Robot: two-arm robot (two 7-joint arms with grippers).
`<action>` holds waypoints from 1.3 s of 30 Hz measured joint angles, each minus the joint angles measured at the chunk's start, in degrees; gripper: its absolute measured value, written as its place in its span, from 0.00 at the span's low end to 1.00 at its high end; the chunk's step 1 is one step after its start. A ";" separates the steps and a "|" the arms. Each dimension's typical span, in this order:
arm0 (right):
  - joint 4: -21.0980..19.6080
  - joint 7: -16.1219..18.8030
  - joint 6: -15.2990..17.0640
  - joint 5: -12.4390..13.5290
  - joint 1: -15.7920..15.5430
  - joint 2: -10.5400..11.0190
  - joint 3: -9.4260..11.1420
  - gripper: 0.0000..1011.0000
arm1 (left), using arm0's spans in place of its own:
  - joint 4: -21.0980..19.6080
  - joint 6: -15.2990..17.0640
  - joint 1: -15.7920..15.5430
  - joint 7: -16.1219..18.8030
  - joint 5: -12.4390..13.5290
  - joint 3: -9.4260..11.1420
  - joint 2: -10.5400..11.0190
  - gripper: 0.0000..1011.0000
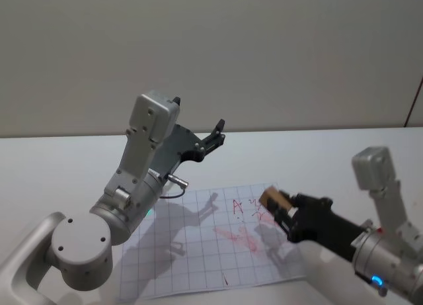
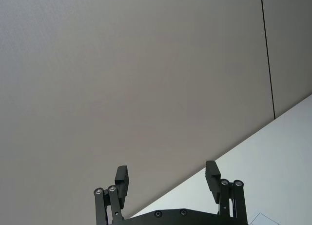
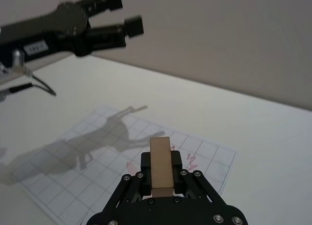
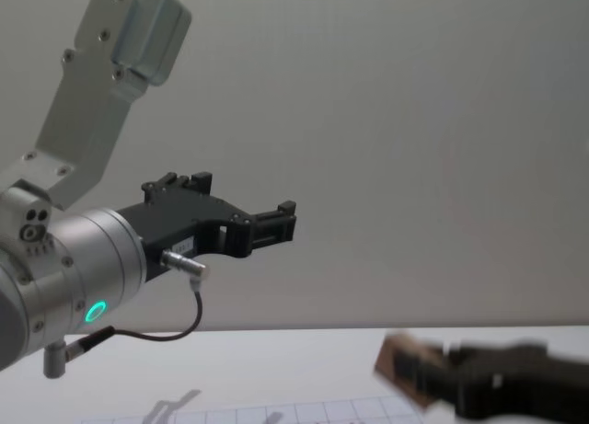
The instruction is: Use the one hand to pick up the stamp and affix it onto the A4 paper.
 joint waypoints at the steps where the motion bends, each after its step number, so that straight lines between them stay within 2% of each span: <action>1: -0.31 -0.24 -0.20 0.28 0.12 0.01 0.17 0.22 | 0.00 0.00 0.00 0.00 0.00 0.00 0.00 0.99; 8: -2.96 -3.27 -2.06 2.83 0.67 1.04 2.14 0.22 | 0.00 0.00 0.00 0.00 0.00 0.00 0.00 0.99; 17: -5.85 -7.87 -3.65 4.77 -1.14 4.96 5.67 0.22 | 0.00 0.00 0.00 0.00 0.00 0.00 0.00 0.99; 21: -6.99 -10.38 -4.07 5.34 -3.64 7.75 7.76 0.22 | 0.00 0.00 0.00 0.00 0.00 0.00 0.00 0.99; 22: -6.99 -10.38 -4.07 5.34 -3.64 7.75 7.76 0.22 | 0.00 0.00 0.00 0.00 0.00 0.00 0.00 0.99; 25: -7.88 -12.32 -4.27 5.74 -6.47 10.15 9.54 0.22 | 0.00 0.00 0.00 0.00 0.00 0.00 0.00 0.99; 26: -7.88 -12.32 -4.27 5.74 -6.47 10.15 9.54 0.22 | 0.00 0.00 0.00 0.00 0.00 0.00 0.00 0.99; 29: -8.57 -13.77 -4.48 6.10 -9.37 12.17 11.08 0.22 | 0.00 0.00 0.00 0.00 0.00 0.00 0.00 0.99; 34: -9.22 -14.99 -4.59 6.50 -12.73 14.26 12.56 0.22 | 0.00 0.00 0.00 0.00 0.00 0.00 0.00 0.99; 39: -9.50 -15.47 -4.46 6.71 -14.70 15.34 13.42 0.22 | 0.00 0.00 0.00 0.00 0.00 0.00 0.00 0.99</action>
